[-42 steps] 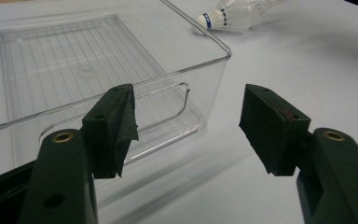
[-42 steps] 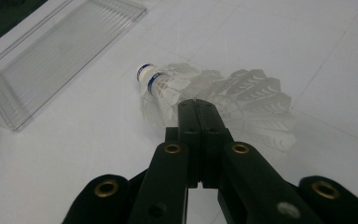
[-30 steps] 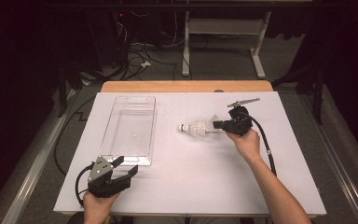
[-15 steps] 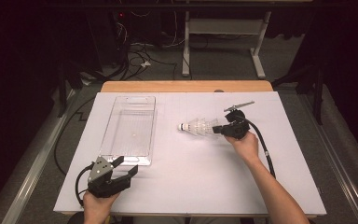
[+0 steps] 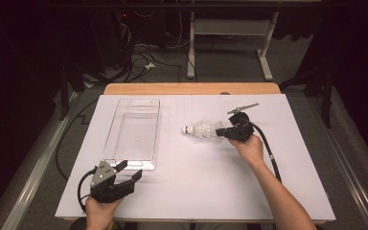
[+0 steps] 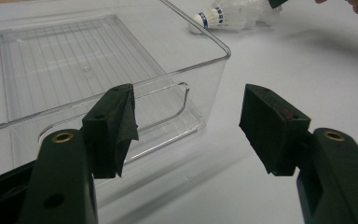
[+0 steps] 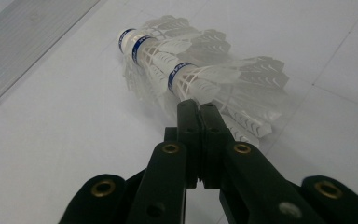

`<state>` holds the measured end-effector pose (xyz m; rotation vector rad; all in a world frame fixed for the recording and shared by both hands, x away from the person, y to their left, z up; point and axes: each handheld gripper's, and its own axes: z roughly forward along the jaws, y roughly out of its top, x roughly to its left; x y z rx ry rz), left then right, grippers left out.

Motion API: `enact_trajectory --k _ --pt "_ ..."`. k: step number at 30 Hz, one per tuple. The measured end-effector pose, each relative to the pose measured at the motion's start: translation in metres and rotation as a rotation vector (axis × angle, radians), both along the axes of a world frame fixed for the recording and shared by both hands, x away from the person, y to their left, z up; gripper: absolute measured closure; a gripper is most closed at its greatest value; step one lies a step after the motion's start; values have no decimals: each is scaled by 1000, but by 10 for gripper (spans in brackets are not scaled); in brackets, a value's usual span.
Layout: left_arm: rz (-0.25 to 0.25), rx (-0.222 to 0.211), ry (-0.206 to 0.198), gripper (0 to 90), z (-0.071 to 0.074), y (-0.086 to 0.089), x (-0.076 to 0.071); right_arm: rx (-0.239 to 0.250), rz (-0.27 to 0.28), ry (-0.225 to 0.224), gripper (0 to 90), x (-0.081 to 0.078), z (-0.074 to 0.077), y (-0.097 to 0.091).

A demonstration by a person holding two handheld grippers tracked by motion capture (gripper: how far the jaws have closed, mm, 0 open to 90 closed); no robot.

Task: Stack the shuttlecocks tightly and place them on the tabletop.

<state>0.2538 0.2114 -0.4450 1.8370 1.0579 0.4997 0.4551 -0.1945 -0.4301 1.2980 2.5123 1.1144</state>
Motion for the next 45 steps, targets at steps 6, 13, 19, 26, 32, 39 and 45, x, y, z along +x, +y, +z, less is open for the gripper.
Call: enact_trajectory --k 6,13,19,26,32,39,45 --pt "-1 0 2 367 0 0 0 4 6 1 895 2 0 2" --pt "-3 -1 1 367 0 0 0 7 -5 11 887 6 -5 2" --pt "-5 -2 2 367 0 0 0 -1 -1 7 881 8 -6 7" --pt "-6 -1 1 367 0 0 0 -17 4 0 869 9 -5 12" --pt "-6 -2 1 367 0 0 0 -26 7 -5 859 9 -4 13" --pt "-8 -2 2 367 0 0 0 -30 22 -7 891 8 -4 14" --pt "-8 -3 2 367 0 0 0 -30 31 -11 894 11 -3 19"
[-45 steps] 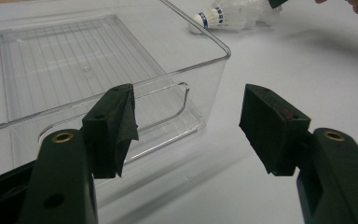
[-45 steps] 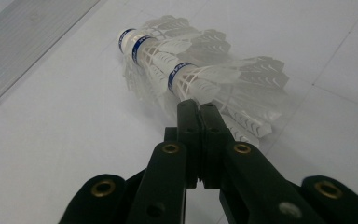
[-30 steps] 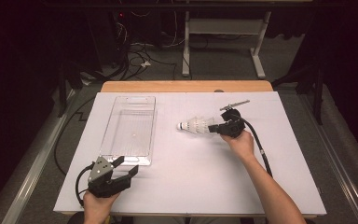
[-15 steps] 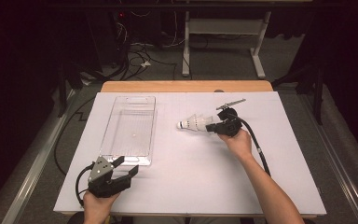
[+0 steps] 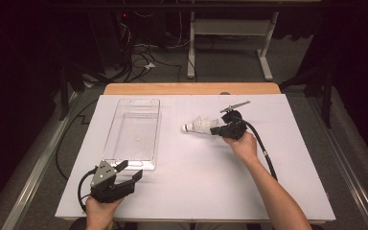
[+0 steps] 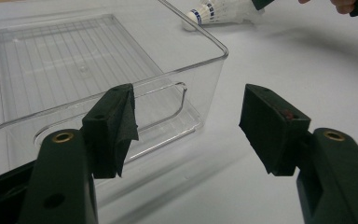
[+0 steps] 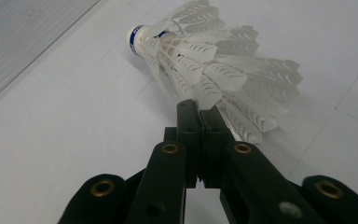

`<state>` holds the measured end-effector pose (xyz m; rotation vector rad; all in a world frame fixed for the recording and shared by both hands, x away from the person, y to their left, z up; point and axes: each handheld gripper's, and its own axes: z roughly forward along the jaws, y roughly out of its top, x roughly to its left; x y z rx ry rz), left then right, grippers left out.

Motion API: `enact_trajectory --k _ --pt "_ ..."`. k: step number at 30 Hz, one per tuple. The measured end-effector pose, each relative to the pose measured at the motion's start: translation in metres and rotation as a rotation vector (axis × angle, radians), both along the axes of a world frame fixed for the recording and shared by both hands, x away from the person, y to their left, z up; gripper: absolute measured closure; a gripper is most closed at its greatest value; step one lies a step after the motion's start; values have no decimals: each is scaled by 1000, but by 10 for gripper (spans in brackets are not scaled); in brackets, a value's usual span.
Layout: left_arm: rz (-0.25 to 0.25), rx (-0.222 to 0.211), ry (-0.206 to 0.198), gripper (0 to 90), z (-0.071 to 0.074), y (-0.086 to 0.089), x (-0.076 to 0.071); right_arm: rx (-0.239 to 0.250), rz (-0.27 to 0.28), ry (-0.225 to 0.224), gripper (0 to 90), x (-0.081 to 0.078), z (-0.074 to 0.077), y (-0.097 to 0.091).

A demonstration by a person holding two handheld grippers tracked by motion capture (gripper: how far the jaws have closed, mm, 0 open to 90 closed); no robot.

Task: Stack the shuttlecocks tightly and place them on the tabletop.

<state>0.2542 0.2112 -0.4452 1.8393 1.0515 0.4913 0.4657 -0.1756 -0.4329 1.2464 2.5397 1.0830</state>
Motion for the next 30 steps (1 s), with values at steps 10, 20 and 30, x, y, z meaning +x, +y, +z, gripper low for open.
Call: enact_trajectory --k 10,20,30 --pt "-1 -1 1 367 0 1 0 -11 -13 3 795 0 -2 -2" --pt "-2 -6 3 367 0 1 0 -39 -43 -26 533 -8 -1 -2" --pt "1 -10 5 367 -1 2 -1 -31 -68 -55 470 -14 0 -12"
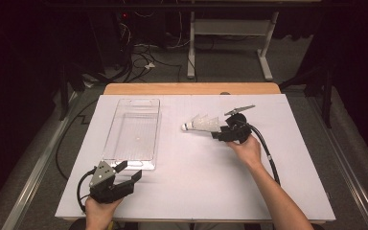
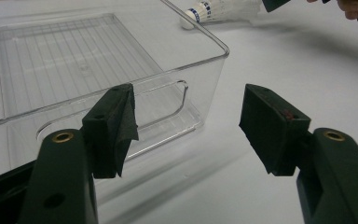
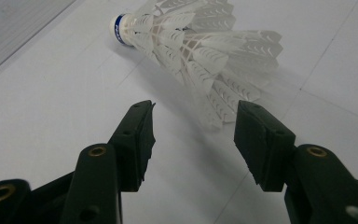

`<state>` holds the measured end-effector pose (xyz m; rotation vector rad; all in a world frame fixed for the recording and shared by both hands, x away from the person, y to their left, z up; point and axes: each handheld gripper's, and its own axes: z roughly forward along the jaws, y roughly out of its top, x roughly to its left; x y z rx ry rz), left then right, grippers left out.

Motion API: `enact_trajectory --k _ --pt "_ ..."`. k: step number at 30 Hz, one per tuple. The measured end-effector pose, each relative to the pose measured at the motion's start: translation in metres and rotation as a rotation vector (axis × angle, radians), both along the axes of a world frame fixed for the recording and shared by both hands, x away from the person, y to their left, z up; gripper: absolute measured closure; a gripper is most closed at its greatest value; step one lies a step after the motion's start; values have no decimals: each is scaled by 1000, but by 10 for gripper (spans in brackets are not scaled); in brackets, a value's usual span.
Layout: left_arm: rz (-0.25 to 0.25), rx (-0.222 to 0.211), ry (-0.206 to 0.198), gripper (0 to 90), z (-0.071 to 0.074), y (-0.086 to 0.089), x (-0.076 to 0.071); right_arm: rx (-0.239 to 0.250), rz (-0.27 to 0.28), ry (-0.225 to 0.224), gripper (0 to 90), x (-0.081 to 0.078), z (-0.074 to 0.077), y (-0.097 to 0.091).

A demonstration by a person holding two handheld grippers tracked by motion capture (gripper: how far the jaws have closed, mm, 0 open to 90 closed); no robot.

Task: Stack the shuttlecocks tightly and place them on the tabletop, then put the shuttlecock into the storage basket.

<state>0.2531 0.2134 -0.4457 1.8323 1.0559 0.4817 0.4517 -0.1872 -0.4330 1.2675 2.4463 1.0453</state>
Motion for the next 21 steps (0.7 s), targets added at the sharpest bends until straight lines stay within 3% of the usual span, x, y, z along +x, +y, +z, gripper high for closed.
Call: enact_trajectory --k 14,21 --pt "21 -1 3 368 0 2 -3 18 11 -62 420 -3 5 7" --pt "26 -8 1 368 0 3 -4 29 7 -61 390 -1 5 9"
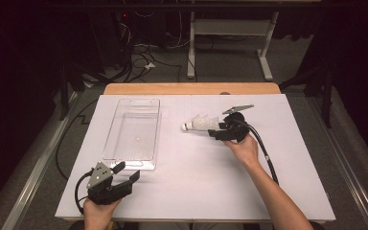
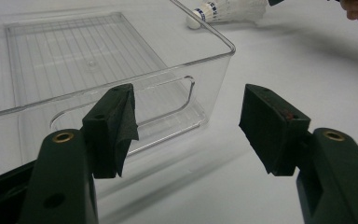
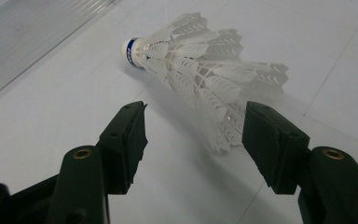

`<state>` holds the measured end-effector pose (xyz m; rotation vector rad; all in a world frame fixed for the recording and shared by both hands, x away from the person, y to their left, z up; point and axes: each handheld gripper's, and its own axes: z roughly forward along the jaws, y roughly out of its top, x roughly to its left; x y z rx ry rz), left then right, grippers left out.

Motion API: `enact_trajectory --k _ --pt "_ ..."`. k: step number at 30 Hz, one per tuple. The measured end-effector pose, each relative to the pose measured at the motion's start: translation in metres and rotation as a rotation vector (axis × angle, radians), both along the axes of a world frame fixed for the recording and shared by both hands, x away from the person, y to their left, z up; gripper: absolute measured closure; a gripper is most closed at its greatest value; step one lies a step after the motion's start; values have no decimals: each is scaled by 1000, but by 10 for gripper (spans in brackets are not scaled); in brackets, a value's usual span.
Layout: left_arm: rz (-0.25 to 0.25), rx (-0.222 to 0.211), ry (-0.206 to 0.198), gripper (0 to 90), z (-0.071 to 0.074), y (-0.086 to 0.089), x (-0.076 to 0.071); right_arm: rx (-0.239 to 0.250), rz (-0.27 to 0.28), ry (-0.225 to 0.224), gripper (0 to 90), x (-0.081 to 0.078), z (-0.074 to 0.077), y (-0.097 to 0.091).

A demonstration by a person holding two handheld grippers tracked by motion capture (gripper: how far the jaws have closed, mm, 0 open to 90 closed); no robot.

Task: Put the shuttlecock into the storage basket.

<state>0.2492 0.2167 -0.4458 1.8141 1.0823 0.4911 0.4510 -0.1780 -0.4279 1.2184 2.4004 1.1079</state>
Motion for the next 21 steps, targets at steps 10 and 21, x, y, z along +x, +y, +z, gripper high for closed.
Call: enact_trajectory --k 10,21 --pt "-4 2 -7 368 1 0 -2 20 4 14 327 7 2 8" --pt "-13 1 -10 368 1 -2 -3 25 -23 43 314 19 -1 16"
